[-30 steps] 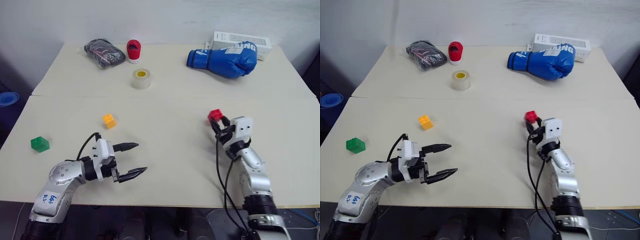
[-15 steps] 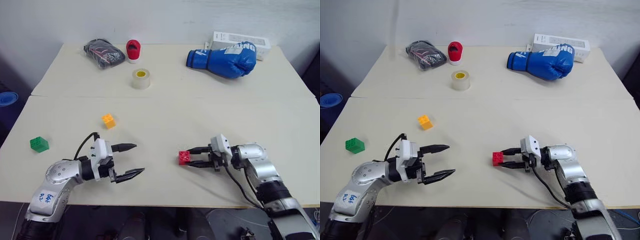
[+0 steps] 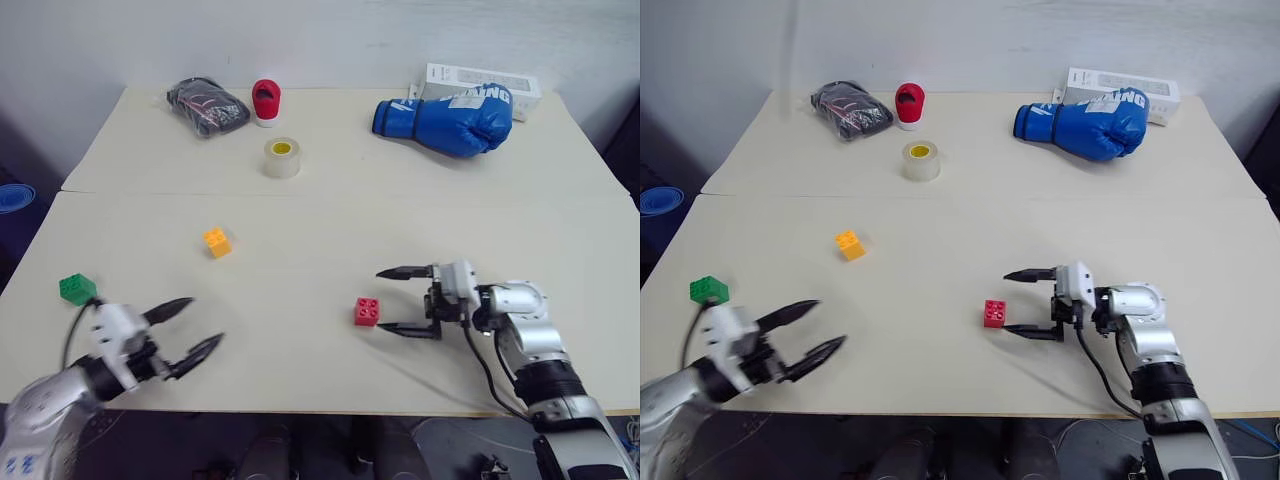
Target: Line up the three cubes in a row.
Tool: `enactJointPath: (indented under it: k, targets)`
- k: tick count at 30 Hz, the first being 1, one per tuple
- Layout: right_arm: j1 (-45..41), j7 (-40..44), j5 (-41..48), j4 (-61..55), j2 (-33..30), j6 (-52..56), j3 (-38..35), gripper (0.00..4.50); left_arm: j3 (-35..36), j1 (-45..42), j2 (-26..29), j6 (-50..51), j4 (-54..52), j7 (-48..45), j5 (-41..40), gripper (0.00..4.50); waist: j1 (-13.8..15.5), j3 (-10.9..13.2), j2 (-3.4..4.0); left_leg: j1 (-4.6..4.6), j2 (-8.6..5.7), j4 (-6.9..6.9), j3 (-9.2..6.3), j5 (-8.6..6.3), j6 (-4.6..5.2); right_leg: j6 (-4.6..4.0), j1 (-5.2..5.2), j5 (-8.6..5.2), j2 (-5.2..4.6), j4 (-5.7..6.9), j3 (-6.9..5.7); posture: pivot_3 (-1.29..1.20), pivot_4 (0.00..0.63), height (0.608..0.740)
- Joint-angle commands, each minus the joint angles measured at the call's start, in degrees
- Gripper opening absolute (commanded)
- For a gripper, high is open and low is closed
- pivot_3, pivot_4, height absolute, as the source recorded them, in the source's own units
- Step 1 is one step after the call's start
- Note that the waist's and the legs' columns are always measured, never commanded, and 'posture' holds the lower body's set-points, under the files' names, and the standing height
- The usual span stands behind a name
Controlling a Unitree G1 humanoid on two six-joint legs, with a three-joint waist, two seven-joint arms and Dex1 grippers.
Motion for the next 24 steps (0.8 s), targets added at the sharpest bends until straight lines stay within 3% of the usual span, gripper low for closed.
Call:
enactJointPath:
  k: [1, 7, 10, 12, 24]
  targets:
    - [4.3, -2.6, 6.1, -7.7, 1.2, 0.7, -4.3, 4.49, 8.1, 3.5, -4.1, 0.3, 1.2, 4.8, -5.7, 4.5, 0.1, 0.0, -0.04, 0.0, 0.0, 0.0, 0.0, -0.05, 0.02, 0.0, 0.0, 0.0, 0.0, -0.01, 0.0, 0.0, 0.15, 0.74]
    - [14.8, -5.4, 14.1, -19.4, 4.5, 3.5, -7.3, 4.49, 19.6, 6.0, -14.6, -3.7, 5.6, 19.0, -7.8, 4.5, 0.4, 0.0, -0.12, 0.0, 0.02, 0.0, 0.01, -0.17, 0.1, 0.01, 0.03, 0.01, -0.03, -0.09, 0.03, 0.0, 0.15, 0.74]
    - [16.9, -4.5, 14.5, -22.1, 4.2, 4.4, -6.0, 4.49, 19.3, 6.3, -16.2, -6.3, 7.9, 23.4, -2.3, 4.5, 0.6, 0.0, -0.17, 0.03, 0.02, 0.0, 0.02, -0.27, 0.25, 0.02, 0.04, 0.01, -0.04, -0.11, 0.07, 0.0, 0.15, 0.74]
    - [17.0, -4.7, 14.2, -22.8, 4.1, 4.6, -5.9, 4.49, 17.9, 4.8, -17.2, -6.3, 6.3, 25.3, -2.9, 4.5, 0.8, 0.0, -0.23, 0.02, 0.02, 0.0, 0.02, -0.31, 0.32, 0.02, 0.02, 0.01, -0.04, -0.09, 0.06, 0.0, 0.15, 0.74]
    - [14.5, -2.4, 10.5, -17.2, 5.9, 0.7, -3.9, 4.49, 9.1, -17.5, -10.5, 8.1, 4.7, 46.9, 2.0, 4.5, 1.3, -0.2, -0.43, 0.02, 0.01, 0.0, 0.05, -0.14, 0.1, 0.04, 0.02, 0.03, -0.01, 0.09, 0.04, 0.0, 0.15, 0.74]
